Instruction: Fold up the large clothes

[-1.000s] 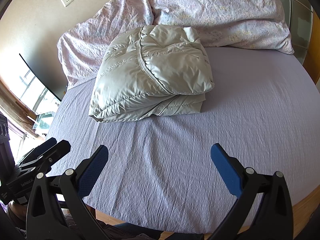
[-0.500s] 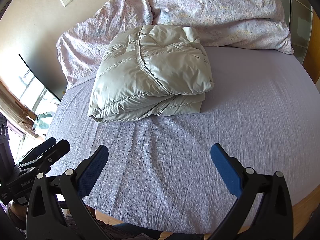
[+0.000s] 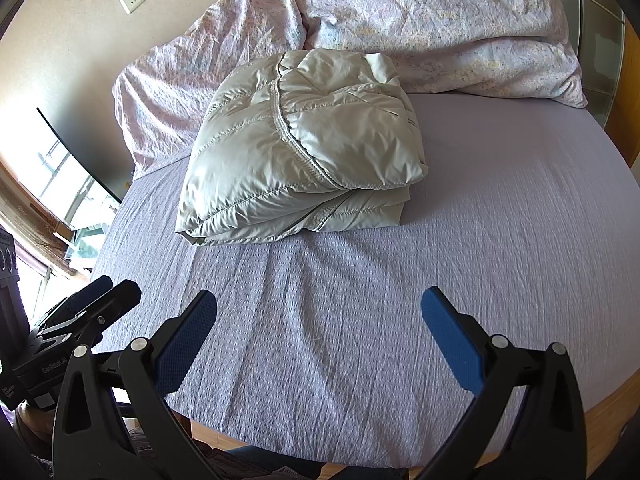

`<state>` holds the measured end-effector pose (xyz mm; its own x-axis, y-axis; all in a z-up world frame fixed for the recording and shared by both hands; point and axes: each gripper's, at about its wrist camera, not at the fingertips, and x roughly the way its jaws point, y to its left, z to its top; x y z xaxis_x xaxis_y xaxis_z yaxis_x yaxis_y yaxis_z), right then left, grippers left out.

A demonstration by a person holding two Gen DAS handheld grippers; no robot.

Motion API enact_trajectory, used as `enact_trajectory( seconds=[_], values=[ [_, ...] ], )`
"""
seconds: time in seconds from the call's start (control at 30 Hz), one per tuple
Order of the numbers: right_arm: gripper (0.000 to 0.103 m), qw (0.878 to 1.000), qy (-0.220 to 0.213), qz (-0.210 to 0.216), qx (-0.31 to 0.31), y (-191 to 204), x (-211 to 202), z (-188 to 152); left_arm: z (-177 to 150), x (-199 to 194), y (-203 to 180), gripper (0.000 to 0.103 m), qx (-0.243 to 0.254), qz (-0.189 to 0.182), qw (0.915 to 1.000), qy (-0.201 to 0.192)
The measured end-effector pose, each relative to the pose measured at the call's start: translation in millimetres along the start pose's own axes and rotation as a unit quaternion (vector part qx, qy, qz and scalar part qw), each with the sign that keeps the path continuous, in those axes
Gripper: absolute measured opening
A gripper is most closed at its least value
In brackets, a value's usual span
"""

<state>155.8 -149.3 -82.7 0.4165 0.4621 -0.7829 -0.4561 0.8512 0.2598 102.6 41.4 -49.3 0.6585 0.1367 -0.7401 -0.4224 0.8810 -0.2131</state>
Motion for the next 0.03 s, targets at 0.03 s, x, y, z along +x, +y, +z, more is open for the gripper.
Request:
enact_trajectory(
  seconds=[0.03],
  values=[
    [0.102,1.0,0.0,0.0,0.0,0.1,0.1,-0.3,-0.1,0.1,0.2,0.101,0.0,0.0,1.0,0.0]
  ],
)
